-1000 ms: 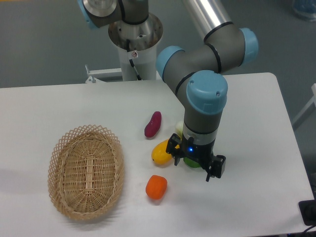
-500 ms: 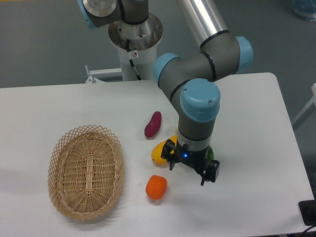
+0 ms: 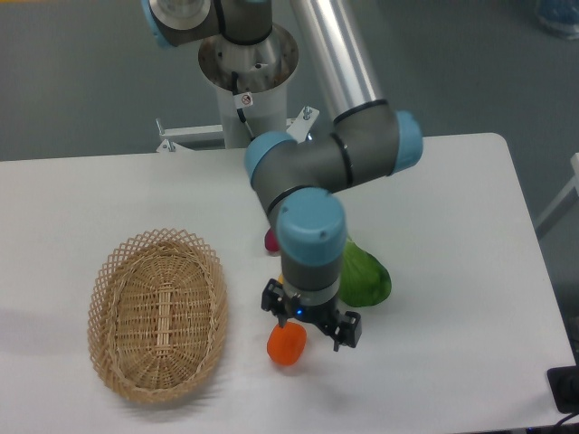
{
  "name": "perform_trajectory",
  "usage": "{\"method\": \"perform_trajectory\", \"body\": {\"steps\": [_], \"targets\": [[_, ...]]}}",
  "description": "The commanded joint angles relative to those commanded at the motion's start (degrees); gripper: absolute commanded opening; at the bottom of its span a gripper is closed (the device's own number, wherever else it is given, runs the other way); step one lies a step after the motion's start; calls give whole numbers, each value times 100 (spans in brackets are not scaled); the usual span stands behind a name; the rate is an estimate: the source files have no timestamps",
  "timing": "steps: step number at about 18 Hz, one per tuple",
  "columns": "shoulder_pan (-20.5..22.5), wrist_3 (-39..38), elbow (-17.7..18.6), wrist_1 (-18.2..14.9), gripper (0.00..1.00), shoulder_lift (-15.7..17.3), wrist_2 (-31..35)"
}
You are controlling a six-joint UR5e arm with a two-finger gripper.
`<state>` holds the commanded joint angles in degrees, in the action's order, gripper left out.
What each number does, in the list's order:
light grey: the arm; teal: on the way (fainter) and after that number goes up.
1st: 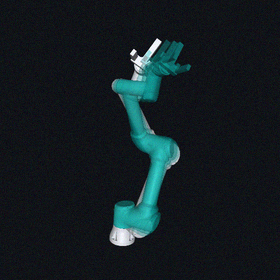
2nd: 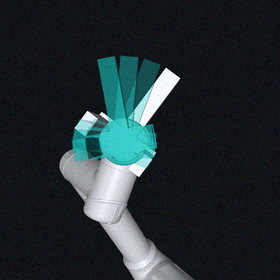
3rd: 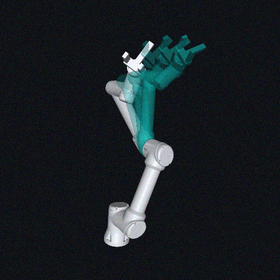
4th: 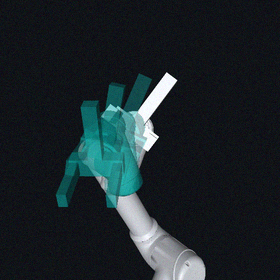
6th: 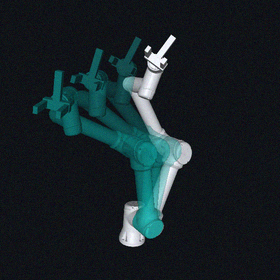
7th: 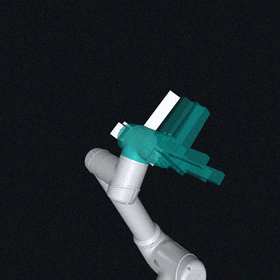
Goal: Pick up the orange from the table
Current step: 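Lower the open gripper around the orange and close on it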
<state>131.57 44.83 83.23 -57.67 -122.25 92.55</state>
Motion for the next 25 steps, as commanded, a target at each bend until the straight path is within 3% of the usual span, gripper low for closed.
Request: {"method": "perform_trajectory", "body": {"steps": [5, 16, 19, 25], "targets": [[-44, 35, 369, 572, 100, -35, 9], [-210, -9, 581, 730, 100, -70, 44], [-290, -18, 632, 967, 100, -167, 114], [-299, -9, 668, 994, 97, -185, 211]]}}
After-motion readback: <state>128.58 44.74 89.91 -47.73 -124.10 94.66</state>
